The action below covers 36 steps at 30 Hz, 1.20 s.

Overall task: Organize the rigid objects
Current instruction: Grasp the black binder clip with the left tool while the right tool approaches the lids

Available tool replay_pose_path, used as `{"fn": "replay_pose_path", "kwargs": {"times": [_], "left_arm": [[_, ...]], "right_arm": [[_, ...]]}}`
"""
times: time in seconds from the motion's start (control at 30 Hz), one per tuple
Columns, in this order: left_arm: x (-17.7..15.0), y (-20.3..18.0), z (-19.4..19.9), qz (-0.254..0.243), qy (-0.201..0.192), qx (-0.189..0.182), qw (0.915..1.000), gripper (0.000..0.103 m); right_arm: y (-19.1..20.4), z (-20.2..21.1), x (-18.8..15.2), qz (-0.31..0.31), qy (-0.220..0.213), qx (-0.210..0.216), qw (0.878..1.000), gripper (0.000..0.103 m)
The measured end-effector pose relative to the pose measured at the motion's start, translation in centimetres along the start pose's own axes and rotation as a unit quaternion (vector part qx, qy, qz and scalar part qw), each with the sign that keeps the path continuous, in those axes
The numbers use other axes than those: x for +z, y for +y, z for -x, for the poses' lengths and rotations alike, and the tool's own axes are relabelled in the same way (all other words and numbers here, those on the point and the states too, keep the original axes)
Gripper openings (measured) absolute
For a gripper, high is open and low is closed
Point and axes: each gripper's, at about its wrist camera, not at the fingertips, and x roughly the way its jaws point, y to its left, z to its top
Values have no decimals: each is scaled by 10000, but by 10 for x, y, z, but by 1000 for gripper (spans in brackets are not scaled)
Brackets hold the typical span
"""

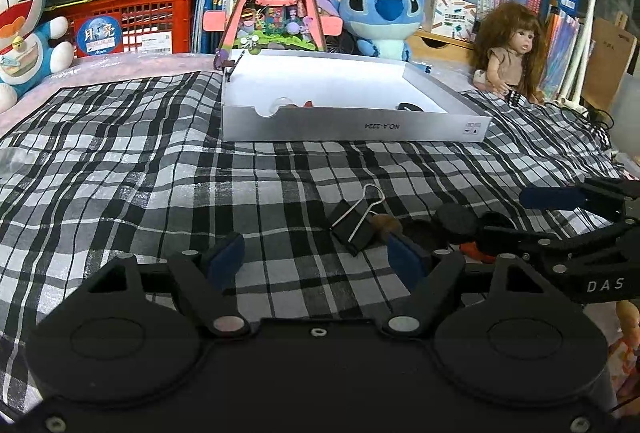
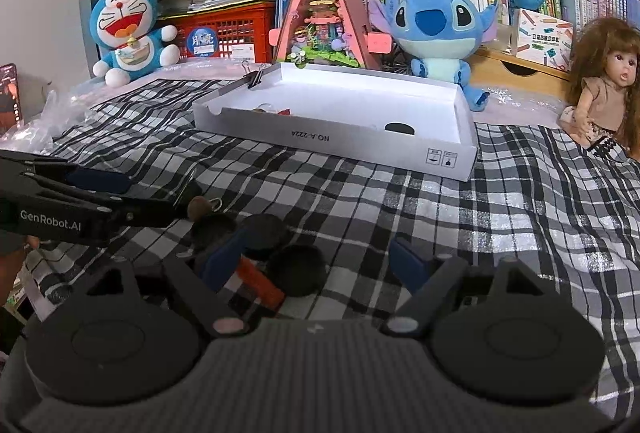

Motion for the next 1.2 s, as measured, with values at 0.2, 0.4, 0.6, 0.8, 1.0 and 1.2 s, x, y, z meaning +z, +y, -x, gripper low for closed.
{"fn": "replay_pose_path", "kwargs": {"times": [0.2, 0.4, 0.6, 0.8, 1.0, 1.2], "left_arm": [[-4, -6, 3, -160, -70, -58, 9998, 62], [0, 0, 0, -6, -34, -18, 10000, 46], [1, -6, -10, -419, 7, -52, 9991, 47], [6, -9, -18, -422, -3, -69, 9991, 50], [7, -14, -26, -451, -50, -22, 9990, 55], [6, -20, -25, -570, -83, 33, 9983, 34]], "right_arm": [[2, 4, -5, 59, -51, 5, 10000, 83], [-2, 9, -8, -51, -149, -64, 9999, 75], [-3, 10, -10, -56, -112, -62, 9999, 71], [-2, 9, -12, -46, -135, -92, 9999, 71], [-2, 9, -12, -55, -118, -44, 9999, 71], [-6, 9, -12, -118, -124, -65, 9998, 71]]}}
